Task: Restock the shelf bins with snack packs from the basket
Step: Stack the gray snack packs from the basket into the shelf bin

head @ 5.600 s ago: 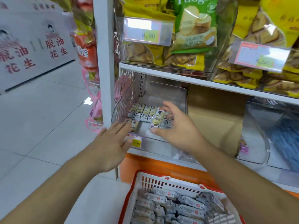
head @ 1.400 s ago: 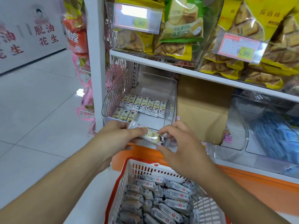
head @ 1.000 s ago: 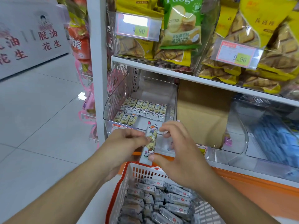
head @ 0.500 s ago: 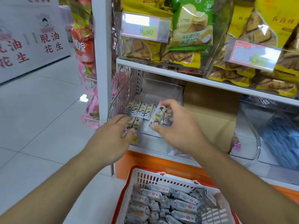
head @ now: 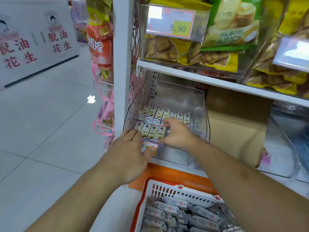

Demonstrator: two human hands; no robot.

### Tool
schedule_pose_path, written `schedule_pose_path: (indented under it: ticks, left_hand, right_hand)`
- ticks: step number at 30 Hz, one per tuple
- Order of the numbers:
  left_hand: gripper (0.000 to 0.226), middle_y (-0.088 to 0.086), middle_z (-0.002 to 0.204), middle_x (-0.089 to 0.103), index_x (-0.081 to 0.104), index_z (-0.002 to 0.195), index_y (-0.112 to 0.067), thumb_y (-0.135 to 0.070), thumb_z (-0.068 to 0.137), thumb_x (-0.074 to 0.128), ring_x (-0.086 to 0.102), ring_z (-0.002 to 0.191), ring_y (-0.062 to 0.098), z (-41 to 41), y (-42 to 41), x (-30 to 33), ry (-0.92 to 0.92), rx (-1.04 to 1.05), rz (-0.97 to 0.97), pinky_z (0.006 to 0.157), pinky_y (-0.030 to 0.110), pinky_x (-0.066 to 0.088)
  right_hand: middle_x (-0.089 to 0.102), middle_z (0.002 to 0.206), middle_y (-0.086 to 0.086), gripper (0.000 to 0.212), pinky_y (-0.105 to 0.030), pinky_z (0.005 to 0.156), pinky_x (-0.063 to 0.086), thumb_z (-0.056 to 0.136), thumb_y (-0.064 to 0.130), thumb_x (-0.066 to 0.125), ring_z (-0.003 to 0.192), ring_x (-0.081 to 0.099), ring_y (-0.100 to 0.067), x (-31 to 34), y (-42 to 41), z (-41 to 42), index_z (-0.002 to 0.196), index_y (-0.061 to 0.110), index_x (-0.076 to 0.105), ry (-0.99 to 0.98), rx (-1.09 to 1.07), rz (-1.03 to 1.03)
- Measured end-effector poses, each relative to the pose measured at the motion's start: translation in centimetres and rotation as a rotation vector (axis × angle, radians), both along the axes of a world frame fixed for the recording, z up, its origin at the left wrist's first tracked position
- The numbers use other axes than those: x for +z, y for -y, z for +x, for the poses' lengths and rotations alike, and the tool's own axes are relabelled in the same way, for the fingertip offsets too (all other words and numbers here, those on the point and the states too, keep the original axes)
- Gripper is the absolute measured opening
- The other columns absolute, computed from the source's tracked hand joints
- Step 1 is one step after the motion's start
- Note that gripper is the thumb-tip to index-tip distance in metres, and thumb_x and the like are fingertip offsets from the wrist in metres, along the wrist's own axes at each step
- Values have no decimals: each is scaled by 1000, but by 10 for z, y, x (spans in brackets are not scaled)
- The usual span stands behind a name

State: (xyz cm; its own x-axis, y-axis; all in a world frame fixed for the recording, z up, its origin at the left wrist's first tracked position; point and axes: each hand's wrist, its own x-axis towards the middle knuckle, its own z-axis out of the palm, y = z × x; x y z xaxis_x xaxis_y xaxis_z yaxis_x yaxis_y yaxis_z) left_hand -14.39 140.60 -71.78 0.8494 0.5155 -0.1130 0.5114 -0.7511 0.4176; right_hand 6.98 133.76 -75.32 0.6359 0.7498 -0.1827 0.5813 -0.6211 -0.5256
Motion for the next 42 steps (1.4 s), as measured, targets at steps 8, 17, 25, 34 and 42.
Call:
schedule_pose_path:
  ticks: [8,17,25,34,42]
  left_hand:
    - [68,-4,167,24,26,160,-17,-56,106,36,10,155,14,3,-1,-3,2,1,16,127,35,14]
    - [60,-4,163,32,38,157,-22,-49,104,46,27,151,19,-5,12,6,149,-21,34,122,43,30]
    - [31,-3,110,64,66,113,-28,-50,102,47,62,102,20,-32,40,1,101,-46,-26,90,40,54]
    - [82,2,173,-7,-9,164,-19,-60,105,31,1,159,27,-45,105,-150,-292,-14,-262,128,46,13]
    - [99,-9,165,-35,-30,158,-26,-68,100,38,-10,158,32,-51,120,-213,-292,120,-421,127,48,4]
  right_hand:
    - [51,156,-2,92,-22,98,44,81,20,90,135,56,-23,-4,-5,2,158,17,40,0,27,-79]
    - [54,151,7,78,-28,98,49,88,36,83,121,62,-12,41,33,-21,155,26,44,25,25,111]
    - [60,108,16,34,-15,68,40,95,30,73,85,60,-7,45,150,-85,126,31,60,50,196,281]
    - [56,112,9,31,-39,89,54,100,25,67,95,58,-14,-124,245,-89,129,24,56,-266,86,-257]
    - [39,165,5,68,-34,104,50,101,37,65,140,51,-21,-190,249,-107,162,32,34,-303,209,-378]
